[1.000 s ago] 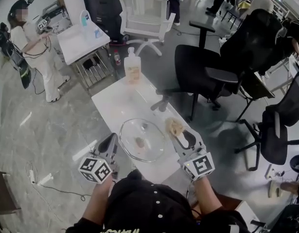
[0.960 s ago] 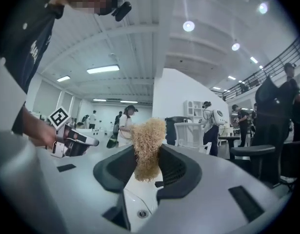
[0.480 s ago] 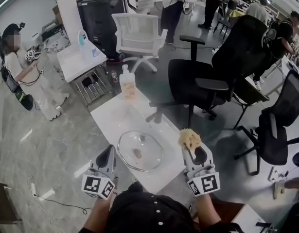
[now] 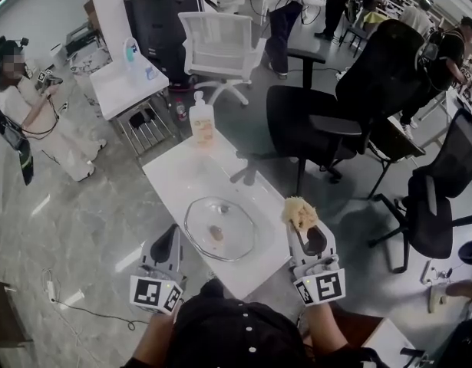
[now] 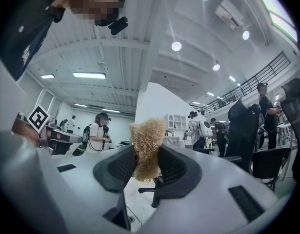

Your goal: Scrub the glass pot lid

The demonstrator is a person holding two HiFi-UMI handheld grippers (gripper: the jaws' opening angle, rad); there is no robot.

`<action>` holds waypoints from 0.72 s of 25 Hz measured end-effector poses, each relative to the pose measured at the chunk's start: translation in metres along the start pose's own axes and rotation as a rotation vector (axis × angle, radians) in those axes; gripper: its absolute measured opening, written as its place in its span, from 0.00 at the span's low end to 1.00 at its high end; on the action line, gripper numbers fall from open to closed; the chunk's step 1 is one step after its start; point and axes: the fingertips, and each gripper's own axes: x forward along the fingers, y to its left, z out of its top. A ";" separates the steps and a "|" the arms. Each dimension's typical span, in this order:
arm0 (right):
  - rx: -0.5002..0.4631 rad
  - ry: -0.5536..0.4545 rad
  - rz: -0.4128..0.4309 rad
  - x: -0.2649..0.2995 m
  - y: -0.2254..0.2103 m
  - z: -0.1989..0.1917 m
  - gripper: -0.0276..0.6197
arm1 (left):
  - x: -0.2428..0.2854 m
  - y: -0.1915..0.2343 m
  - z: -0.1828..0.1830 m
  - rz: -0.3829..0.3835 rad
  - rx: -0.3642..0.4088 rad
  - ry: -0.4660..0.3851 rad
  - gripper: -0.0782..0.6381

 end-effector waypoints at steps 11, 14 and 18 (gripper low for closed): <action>-0.014 -0.006 -0.008 0.006 0.001 0.000 0.27 | -0.004 0.008 -0.011 0.018 -0.012 0.022 0.15; -0.024 -0.005 -0.007 0.007 0.002 0.001 0.27 | -0.005 0.006 -0.011 0.013 -0.014 0.016 0.15; -0.025 -0.007 -0.004 0.009 0.004 0.002 0.27 | -0.005 0.007 -0.008 0.012 -0.017 0.010 0.15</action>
